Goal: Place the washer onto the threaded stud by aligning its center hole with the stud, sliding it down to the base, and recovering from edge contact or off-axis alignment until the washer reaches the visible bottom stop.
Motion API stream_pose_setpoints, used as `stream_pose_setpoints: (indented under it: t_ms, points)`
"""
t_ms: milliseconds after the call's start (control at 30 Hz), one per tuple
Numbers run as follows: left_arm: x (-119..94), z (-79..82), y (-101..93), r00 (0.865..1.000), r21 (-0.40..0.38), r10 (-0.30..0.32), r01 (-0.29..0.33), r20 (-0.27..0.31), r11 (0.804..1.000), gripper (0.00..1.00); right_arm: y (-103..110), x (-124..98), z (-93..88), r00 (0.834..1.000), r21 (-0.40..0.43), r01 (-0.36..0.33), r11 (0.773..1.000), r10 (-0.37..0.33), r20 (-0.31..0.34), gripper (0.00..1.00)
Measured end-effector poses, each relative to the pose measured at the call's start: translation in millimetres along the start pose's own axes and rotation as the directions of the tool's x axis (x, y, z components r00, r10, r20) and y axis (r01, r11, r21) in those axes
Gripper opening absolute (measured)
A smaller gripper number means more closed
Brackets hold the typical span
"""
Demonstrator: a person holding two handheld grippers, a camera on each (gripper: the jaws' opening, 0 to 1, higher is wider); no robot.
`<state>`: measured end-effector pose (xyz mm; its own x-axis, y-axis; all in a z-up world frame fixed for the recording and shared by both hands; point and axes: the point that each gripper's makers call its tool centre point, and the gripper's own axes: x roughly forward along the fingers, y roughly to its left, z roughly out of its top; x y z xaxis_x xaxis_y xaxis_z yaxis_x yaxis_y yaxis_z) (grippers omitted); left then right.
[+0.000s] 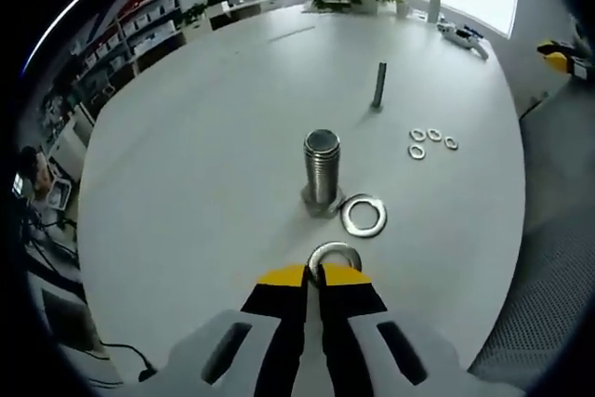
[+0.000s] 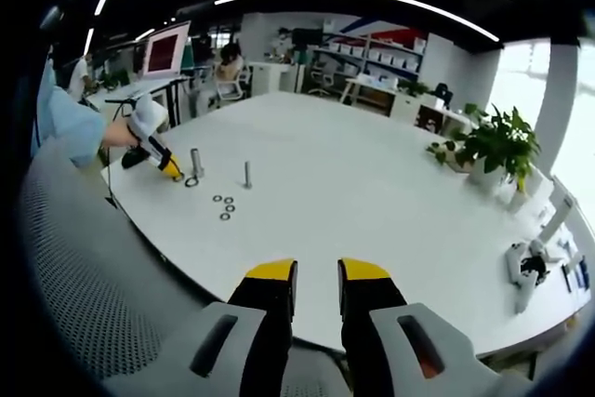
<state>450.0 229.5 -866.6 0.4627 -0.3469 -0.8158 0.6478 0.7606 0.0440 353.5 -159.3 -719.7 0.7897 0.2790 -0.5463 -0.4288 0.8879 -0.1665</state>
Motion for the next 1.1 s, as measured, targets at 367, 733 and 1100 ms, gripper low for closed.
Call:
stream_pose_setpoints:
  t_ms: [367, 733, 1100]
  points:
    - [-14.8, 12.8, -1.8, 0.999, -0.06, -0.026, 0.027, 0.022, 0.998, 0.02, 1.8, -0.6, 2.4, 1.0, -0.001, -0.003, 1.0, 0.003, -0.002, 0.2]
    - [-40.4, 47.1, -5.9, 0.995, -0.069, -0.033, 0.04, 0.096, 0.997, 0.02, 1.9, -1.5, 4.1, 1.0, 0.0, 0.0, 1.0, 0.0, 0.004, 0.2]
    - [-45.2, 77.0, -1.6, 0.989, -0.055, -0.035, 0.043, 0.145, 0.998, 0.02, 0.6, -1.6, 4.1, 1.0, 0.003, 0.004, 1.0, -0.004, 0.011, 0.2]
